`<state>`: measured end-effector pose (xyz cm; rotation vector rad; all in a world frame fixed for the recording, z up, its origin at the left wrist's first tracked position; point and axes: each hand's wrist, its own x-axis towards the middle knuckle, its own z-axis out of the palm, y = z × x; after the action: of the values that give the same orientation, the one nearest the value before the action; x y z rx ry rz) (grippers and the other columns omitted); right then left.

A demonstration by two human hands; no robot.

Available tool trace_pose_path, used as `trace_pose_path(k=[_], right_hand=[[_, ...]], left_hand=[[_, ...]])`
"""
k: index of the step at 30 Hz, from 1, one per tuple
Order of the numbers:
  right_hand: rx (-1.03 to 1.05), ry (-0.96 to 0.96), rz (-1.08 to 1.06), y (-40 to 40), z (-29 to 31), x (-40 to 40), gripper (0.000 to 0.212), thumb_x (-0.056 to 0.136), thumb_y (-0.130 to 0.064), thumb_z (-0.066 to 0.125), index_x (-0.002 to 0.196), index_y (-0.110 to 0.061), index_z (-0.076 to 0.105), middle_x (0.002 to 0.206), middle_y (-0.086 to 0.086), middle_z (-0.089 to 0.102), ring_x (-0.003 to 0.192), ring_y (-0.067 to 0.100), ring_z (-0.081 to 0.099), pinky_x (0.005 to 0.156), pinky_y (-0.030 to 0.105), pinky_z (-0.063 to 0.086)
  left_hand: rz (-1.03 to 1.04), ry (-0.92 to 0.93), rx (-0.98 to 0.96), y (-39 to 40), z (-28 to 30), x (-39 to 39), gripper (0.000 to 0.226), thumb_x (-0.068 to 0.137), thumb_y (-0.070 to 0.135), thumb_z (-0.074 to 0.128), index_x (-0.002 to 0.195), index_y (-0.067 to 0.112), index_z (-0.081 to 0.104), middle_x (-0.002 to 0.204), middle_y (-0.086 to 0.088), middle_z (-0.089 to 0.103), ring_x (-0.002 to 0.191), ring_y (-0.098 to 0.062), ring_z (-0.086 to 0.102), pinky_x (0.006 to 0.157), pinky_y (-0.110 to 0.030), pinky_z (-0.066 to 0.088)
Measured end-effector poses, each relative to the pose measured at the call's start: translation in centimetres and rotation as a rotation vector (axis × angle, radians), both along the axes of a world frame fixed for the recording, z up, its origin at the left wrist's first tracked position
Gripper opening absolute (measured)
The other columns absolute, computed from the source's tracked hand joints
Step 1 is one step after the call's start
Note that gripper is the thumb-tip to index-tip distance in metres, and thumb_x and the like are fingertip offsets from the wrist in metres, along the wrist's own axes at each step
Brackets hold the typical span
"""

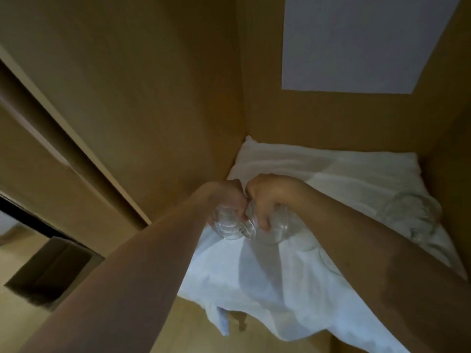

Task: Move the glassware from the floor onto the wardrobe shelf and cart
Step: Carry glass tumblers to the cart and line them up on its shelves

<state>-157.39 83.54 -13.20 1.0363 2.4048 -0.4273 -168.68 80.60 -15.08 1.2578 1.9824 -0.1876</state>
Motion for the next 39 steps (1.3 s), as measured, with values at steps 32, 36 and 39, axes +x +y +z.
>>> trace_pose_path(k=[32, 36, 39], right_hand=[[1.309, 1.506, -1.224, -35.9, 13.2, 16.6, 0.085, 0.066, -0.039, 0.09, 0.14, -0.028, 0.05, 0.127, -0.009, 0.048, 0.108, 0.009, 0.056, 0.089, 0.026, 0.05], [1.515, 1.432, -1.163, -40.2, 12.8, 21.2, 0.088, 0.065, -0.037, 0.093, 0.14, -0.026, 0.049, 0.132, -0.002, 0.05, 0.112, 0.008, 0.057, 0.08, 0.002, 0.045], [1.624, 1.385, -1.206, -42.9, 12.1, 25.3, 0.087, 0.065, -0.041, 0.092, 0.138, -0.031, 0.046, 0.126, -0.003, 0.057, 0.108, 0.006, 0.058, 0.089, 0.023, 0.055]], left_hand=[[0.225, -1.789, 0.315, -23.2, 12.8, 10.1, 0.064, 0.073, 0.038, 0.084, 0.127, 0.012, 0.064, 0.116, -0.019, 0.072, 0.108, -0.044, 0.067, 0.097, -0.06, 0.05], [0.077, -1.837, 0.205, -25.9, 12.9, 15.7, 0.072, 0.065, 0.031, 0.092, 0.129, 0.016, 0.063, 0.125, -0.018, 0.068, 0.112, -0.043, 0.066, 0.096, -0.057, 0.053], [-0.007, -1.848, 0.124, -27.7, 13.3, 21.1, 0.08, 0.067, 0.04, 0.089, 0.136, 0.014, 0.059, 0.128, -0.018, 0.067, 0.114, -0.042, 0.066, 0.096, -0.055, 0.053]])
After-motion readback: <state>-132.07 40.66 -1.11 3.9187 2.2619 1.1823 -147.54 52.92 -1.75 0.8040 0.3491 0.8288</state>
